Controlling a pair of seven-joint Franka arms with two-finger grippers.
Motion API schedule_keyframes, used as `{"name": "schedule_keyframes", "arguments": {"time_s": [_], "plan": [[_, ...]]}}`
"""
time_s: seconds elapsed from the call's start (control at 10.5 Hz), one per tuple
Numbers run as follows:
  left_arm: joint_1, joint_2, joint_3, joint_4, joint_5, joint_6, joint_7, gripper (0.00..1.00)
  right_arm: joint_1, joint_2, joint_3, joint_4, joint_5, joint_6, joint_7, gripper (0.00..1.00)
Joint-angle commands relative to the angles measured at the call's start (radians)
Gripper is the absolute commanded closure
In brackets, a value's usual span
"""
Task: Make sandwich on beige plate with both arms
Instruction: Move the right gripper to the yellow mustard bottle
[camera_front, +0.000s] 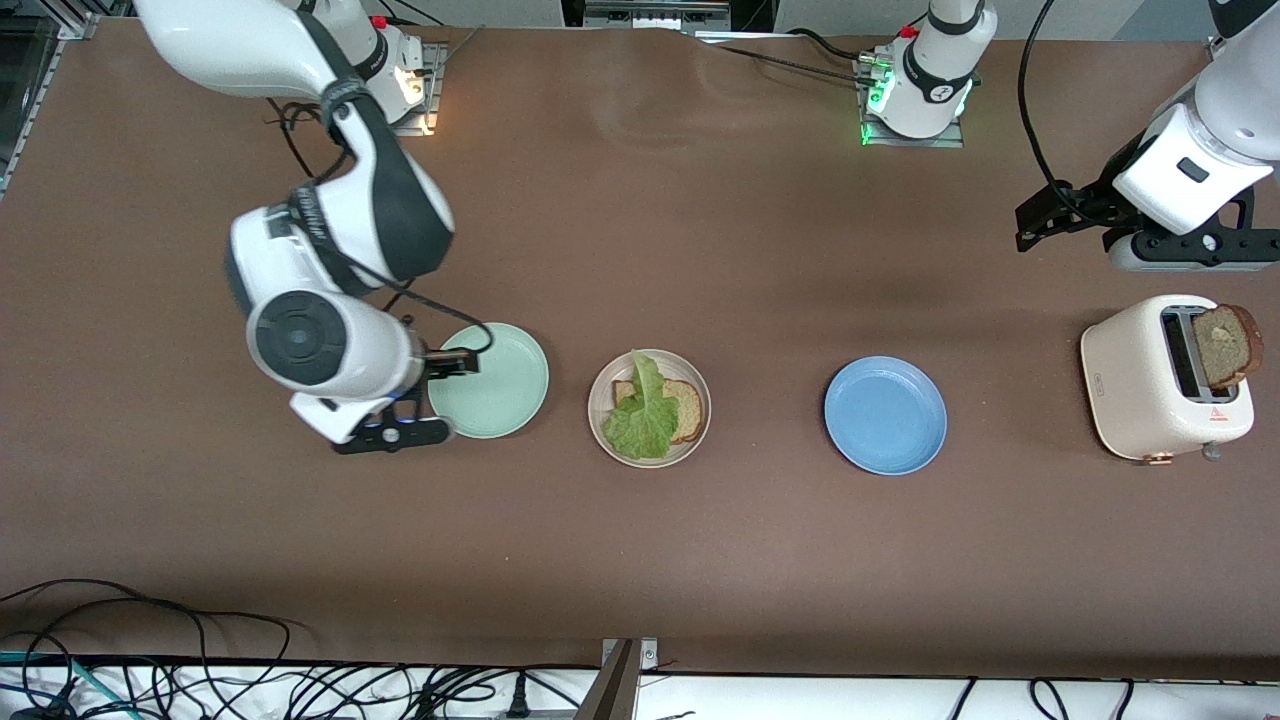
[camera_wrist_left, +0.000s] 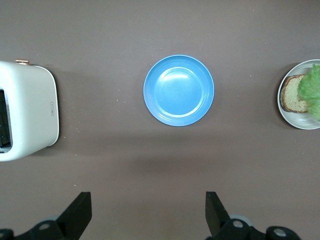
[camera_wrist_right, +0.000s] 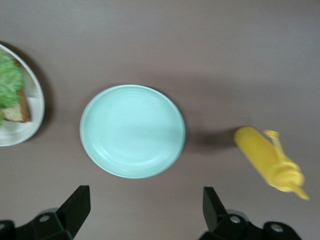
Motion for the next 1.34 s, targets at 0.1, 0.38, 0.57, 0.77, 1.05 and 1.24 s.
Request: {"name": "schedule_keyframes", "arguments": {"time_s": [0.1,0.38,0.57,0.77,1.05,1.24], "plan": [[0.001,-0.009,0.001,-0.002,-0.007,-0.011,0.012,0.00,-0.108,-0.236,0.003,-0.296,0.019,0.052,-0.161,0.00],[0.001,-0.009,0.001,-0.002,-0.007,-0.011,0.012,0.00,-0.139,-0.378,-0.070,-0.486,0.026,0.128,-0.327,0.00],[-0.001,-0.009,0.000,-0.002,-0.007,-0.011,0.012,0.00,-0.170,-0.472,-0.104,-0.624,0.026,0.211,-0.434,0.00],[-0.001,-0.009,0.000,-0.002,-0.007,-0.011,0.012,0.00,-0.173,-0.518,-0.158,-0.701,0.027,0.274,-0.549,0.00],[-0.001,-0.009,0.000,-0.003,-0.007,-0.013,0.010,0.00,-0.182,-0.580,-0.227,-0.873,0.108,0.468,-0.750,0.00],[-0.001,-0.009,0.000,-0.003,-0.007,-0.013,0.010,0.00,-0.184,-0.595,-0.256,-0.954,0.179,0.576,-0.867,0.00]]}}
